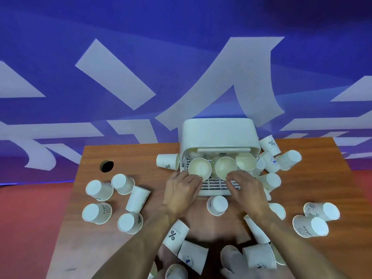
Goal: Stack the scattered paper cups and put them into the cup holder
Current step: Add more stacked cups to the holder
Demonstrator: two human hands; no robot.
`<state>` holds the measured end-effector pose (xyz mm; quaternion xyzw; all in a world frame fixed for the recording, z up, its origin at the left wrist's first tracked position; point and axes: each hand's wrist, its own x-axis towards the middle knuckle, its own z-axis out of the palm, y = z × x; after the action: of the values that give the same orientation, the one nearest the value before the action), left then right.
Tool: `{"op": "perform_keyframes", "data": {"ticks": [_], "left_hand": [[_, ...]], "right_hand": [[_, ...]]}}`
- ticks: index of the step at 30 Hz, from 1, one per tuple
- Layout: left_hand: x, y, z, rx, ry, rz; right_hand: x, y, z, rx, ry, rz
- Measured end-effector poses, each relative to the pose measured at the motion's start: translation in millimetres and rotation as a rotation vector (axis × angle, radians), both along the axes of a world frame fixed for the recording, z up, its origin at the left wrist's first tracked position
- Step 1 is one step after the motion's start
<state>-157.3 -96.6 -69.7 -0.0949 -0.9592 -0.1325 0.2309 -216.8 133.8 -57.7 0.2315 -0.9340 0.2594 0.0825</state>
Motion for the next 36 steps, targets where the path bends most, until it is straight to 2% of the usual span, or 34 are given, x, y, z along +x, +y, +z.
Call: {"op": "perform_keyframes", "data": {"ticks": [10, 25, 36], "left_hand": [[-6.7, 2.8, -12.1, -0.046, -0.125, 0.017], [-28.8, 8.6, -16.1, -0.056, -0.467, 0.056], [-40.1, 1.6, -18.9, -0.058, -0.504, -0.013]], "right_hand": [[-0.1, 4.0, -17.1, 0.044, -0.080, -0.002], [-16.4, -6.3, -33.6, 0.121, -0.263, 0.057], [-28.4, -15.8, -43.8, 0.213, -0.321, 0.064]]}}
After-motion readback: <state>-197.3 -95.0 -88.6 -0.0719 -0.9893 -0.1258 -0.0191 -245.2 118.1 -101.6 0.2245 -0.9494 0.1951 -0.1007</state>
